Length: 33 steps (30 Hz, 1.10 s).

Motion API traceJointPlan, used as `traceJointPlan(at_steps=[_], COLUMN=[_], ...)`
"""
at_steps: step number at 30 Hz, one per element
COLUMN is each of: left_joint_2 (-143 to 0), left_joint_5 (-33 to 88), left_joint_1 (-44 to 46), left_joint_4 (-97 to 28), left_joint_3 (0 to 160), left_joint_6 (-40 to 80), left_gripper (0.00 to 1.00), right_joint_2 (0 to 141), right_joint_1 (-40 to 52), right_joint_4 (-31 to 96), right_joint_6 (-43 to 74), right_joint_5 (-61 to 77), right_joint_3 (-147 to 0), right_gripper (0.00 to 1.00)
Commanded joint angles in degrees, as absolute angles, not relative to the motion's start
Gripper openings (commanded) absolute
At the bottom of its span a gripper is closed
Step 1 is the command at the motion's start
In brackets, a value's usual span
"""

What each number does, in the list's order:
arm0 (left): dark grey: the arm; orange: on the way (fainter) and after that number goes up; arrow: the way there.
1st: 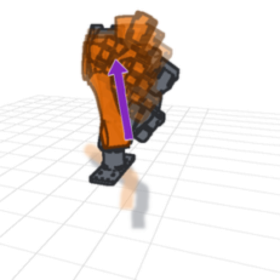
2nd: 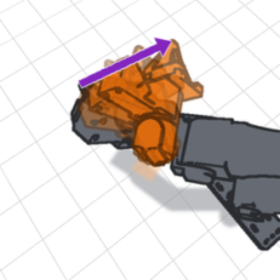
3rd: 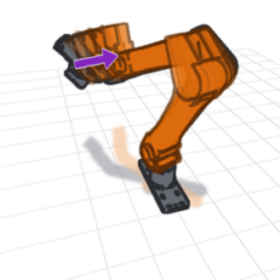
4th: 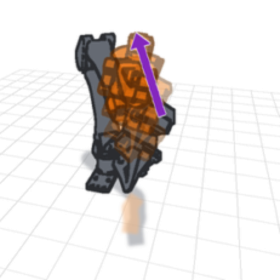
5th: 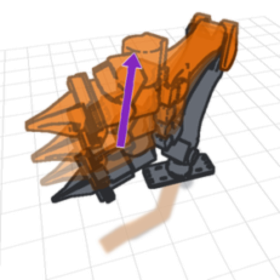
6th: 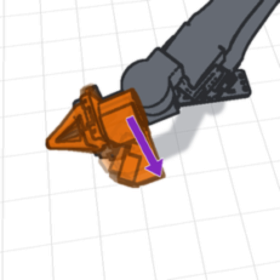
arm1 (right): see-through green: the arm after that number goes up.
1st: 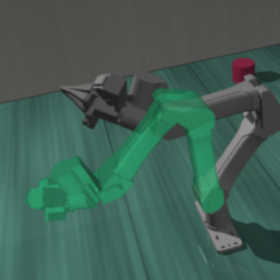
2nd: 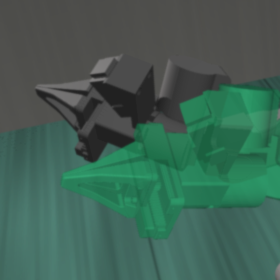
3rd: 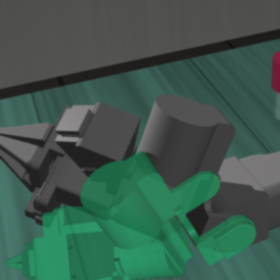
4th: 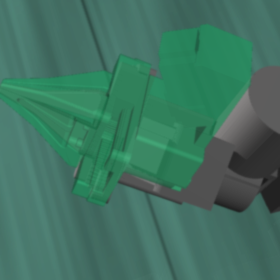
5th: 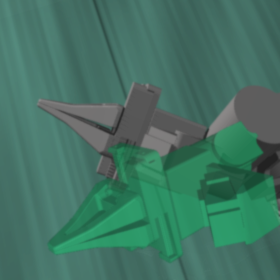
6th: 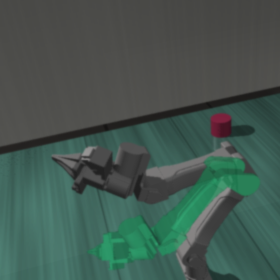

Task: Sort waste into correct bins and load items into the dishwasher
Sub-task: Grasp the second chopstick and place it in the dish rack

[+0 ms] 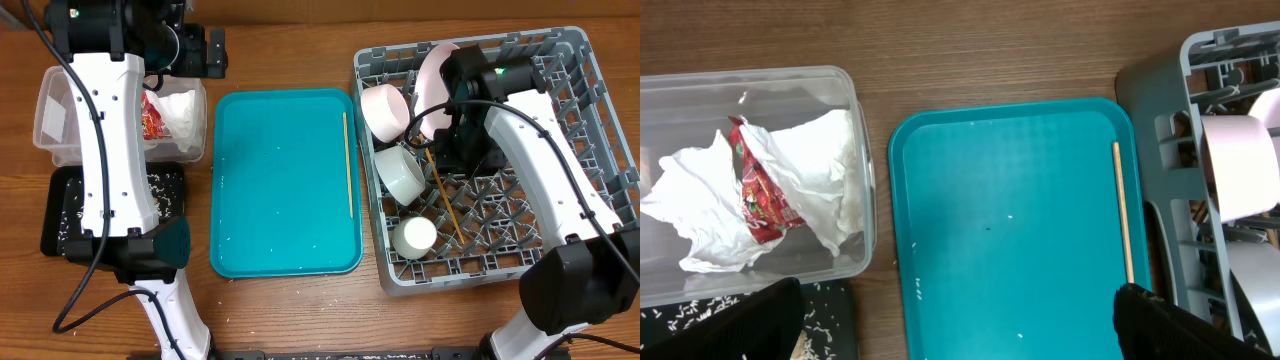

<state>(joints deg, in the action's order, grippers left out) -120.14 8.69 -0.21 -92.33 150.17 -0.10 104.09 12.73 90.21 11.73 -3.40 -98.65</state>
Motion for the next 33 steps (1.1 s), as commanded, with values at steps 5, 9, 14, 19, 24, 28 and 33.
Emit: traceJointPlan(at_steps=[5, 9, 14, 19, 24, 28, 33], left_joint_2=[-120.33, -120.33, -120.33, -120.33, -120.33, -120.33, -120.33], left_joint_5=[8.36, 8.38, 8.36, 8.36, 8.36, 8.36, 8.36], left_joint_1=[-0.36, -0.36, -0.34, -0.36, -0.36, -0.36, -0.36], left_joint_4=[-92.33, -92.33, -92.33, -92.33, -92.33, -92.33, -92.31], left_joint_3=[151.24, 151.24, 151.24, 151.24, 151.24, 151.24, 151.24], left_joint_6=[0.01, 0.01, 0.01, 0.01, 0.01, 0.01, 0.01], left_gripper=[1.0, 1.0, 1.0, 1.0, 1.0, 1.0, 1.0], right_joint_2=[103.39, 105.01, 115.68, 124.7, 131.31, 134.56, 136.57], right_joint_1=[20.38, 28.58, 38.65, 39.24, 38.94, 38.83, 37.39], right_joint_4=[80.53, 72.2, 65.98, 63.86, 63.57, 63.94, 64.88], right_joint_6=[15.57, 21.17, 21.47, 19.49, 16.03, 16.03, 16.03], right_joint_5=[4.1, -2.26, -14.5, -16.01, -15.81, -15.14, -11.81], right_joint_3=[-111.72, -111.72, -111.7, -111.7, -111.7, -111.48, -111.37], right_gripper=[0.45, 0.49, 0.52, 0.53, 0.54, 0.57, 0.61])
